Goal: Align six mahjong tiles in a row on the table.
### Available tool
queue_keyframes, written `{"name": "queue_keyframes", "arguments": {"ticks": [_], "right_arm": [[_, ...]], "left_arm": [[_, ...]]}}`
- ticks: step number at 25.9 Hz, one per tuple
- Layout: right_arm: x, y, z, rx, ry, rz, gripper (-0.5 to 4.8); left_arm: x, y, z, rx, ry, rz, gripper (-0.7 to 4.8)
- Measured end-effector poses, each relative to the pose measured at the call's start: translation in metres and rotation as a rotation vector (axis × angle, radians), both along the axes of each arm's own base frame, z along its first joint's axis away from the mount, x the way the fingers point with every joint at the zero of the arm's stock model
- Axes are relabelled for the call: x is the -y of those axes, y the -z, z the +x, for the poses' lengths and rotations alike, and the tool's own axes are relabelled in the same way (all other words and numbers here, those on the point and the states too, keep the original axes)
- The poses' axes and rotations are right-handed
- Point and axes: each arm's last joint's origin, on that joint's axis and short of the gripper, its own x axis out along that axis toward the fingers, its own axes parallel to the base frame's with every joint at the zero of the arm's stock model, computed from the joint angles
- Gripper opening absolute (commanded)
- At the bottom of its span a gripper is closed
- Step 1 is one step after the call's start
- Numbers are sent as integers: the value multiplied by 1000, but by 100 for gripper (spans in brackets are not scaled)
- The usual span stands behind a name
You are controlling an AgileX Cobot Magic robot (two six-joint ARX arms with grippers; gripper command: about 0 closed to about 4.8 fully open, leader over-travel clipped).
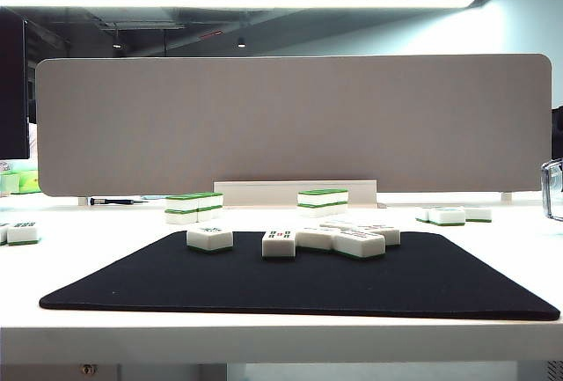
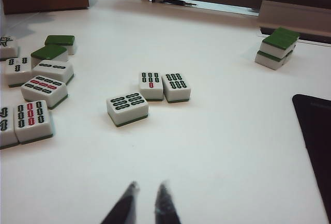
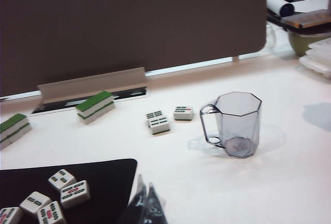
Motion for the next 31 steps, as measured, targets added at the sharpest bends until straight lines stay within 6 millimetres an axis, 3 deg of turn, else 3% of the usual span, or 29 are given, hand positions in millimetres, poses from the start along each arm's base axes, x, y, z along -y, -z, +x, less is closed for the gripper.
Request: {"name": "queue_keyframes", "arguments": {"ticks": [6, 12, 26, 31], "right_arm": [[-2, -23, -30, -63, -83, 5, -1], [-7, -34, -51, -125, -254, 25, -1], [-15, -27, -71, -287, -574, 106, -1], [-15, -27, -71, -287, -575, 106, -1]], "left_arm": [[0, 0, 0, 0, 0, 0, 48], [0, 0, 0, 0, 1, 1, 48], [0, -2, -1, -6, 10, -5, 47], [4, -43, -9, 115, 125, -54, 48]]}}
